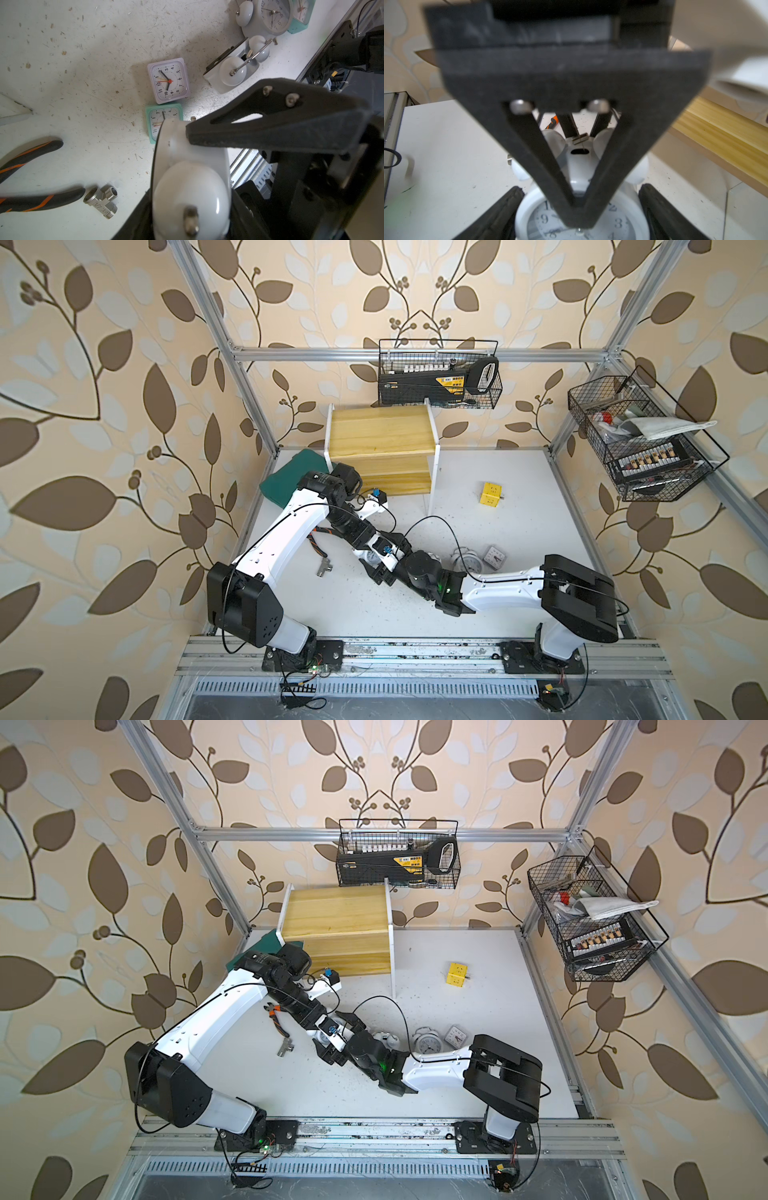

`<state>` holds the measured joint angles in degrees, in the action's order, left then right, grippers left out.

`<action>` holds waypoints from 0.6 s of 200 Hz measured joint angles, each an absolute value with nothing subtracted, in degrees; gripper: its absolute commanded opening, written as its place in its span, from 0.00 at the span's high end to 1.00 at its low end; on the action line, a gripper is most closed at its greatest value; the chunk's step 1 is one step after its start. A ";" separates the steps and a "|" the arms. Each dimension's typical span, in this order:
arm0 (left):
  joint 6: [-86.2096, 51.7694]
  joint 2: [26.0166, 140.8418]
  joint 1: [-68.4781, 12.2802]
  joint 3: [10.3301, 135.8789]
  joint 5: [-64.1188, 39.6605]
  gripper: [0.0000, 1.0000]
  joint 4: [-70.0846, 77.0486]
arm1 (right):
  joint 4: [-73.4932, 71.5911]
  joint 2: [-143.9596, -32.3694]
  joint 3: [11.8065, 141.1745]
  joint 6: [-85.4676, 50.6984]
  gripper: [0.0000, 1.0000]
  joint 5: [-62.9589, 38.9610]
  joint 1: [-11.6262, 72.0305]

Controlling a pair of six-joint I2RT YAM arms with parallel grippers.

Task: Place the alarm clocks on the shelf by style
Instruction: Pick up the alarm from the center of the board.

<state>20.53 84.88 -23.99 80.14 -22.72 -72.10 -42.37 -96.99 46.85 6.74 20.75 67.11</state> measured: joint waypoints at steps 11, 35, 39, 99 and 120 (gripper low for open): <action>20.49 84.88 -23.99 80.14 -22.72 0.78 -72.10 | -42.35 -96.99 46.96 6.87 0.22 20.73 67.11; 20.47 84.88 -23.97 80.14 -22.65 0.75 -72.05 | -42.30 -96.99 46.96 7.11 0.38 20.69 67.11; 20.47 84.88 -23.97 80.14 -22.63 0.74 -72.07 | -42.30 -96.99 46.96 7.11 0.39 20.67 67.11; 20.67 84.25 -23.62 80.14 -22.74 0.29 -70.76 | -42.24 -97.03 46.96 5.28 0.44 20.27 67.07; 20.75 81.95 -21.47 80.14 -23.03 0.26 -69.63 | -42.22 -97.06 46.96 3.33 0.45 20.21 66.52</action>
<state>20.75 81.95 -21.47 80.14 -23.03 -69.63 -42.22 -97.06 46.96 3.33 20.21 66.52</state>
